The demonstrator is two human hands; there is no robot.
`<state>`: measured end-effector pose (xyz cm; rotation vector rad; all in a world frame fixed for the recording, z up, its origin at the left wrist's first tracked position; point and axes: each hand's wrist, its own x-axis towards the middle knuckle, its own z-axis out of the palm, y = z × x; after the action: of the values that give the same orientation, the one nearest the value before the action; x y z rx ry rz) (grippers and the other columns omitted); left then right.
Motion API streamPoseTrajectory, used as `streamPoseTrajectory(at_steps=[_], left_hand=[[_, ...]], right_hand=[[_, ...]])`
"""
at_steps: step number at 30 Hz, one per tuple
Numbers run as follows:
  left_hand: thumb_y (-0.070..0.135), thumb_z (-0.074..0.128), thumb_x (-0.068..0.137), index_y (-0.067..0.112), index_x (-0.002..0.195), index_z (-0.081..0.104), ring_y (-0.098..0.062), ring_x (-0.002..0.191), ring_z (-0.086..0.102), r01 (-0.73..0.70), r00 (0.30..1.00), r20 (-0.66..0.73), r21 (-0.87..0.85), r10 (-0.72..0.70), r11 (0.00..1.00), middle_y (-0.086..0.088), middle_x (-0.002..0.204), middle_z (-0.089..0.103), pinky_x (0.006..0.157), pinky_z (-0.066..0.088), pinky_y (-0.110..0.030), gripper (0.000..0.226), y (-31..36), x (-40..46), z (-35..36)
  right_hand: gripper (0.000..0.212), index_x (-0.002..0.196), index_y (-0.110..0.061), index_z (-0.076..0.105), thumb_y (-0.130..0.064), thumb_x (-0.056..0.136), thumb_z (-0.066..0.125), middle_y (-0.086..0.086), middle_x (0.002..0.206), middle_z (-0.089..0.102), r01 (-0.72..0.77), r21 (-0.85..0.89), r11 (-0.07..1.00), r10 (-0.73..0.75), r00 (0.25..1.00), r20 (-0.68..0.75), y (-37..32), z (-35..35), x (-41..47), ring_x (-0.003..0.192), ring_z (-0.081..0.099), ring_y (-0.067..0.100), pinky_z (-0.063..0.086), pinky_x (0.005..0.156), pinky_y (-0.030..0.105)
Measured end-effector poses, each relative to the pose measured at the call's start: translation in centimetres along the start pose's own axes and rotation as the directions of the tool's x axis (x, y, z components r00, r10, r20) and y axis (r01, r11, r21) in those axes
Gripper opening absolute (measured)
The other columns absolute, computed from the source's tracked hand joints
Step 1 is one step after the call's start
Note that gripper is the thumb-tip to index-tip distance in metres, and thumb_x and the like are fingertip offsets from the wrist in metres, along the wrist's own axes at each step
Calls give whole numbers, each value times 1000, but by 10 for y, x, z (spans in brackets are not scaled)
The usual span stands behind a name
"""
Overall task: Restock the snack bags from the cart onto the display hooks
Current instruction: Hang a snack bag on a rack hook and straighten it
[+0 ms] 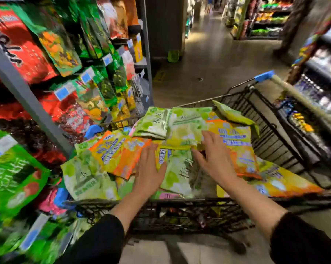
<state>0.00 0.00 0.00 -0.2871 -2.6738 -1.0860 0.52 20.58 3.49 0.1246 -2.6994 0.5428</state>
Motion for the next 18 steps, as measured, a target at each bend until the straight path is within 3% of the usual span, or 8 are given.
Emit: streamPoseTrajectory(at_steps=[3,6,9,13,16,18], left_hand=[[30,65,89,5,138,40,-30,130,38,49,994,97,46,-53,998,-15,137,42,102,32,-35,60,5,29,11],[50,72,78,9,134,43,-29,126,42,159,964,198,97,-175,983,-11,132,46,102,38,-40,75,7,35,24],[59,74,71,11,124,47,-26,115,48,157,967,190,92,-172,983,-7,123,47,95,44,-44,77,-1,28,35],[49,73,78,9,130,44,-24,117,49,184,976,129,-56,-176,981,-7,127,47,97,44,-41,71,-13,31,36],[45,68,84,7,137,39,-26,122,47,192,977,118,-105,-180,976,-10,132,44,99,43,-44,71,-15,36,33],[46,64,87,4,140,36,-30,126,44,214,975,99,-149,-201,965,-13,137,41,103,41,-46,73,-14,46,30]], right_hand=[[62,136,2,41,-34,90,63,21,127,50,-194,137,971,191,981,35,7,10,38,120,44,37,37,97,43],[64,132,4,40,-36,88,66,22,122,52,-410,238,880,392,912,121,9,29,64,114,49,38,40,87,42],[69,129,6,39,-39,86,69,19,114,51,-536,288,794,528,842,112,7,43,77,102,51,33,36,76,39],[71,129,2,37,-40,83,71,16,115,55,-651,302,696,655,748,104,6,52,96,109,54,34,41,76,38],[36,106,-3,44,-24,86,66,4,81,47,-680,264,684,670,729,142,2,58,103,86,52,31,35,60,32],[22,96,-14,42,-12,87,61,2,84,47,-616,356,702,627,773,99,-1,59,102,81,46,24,33,61,30]])
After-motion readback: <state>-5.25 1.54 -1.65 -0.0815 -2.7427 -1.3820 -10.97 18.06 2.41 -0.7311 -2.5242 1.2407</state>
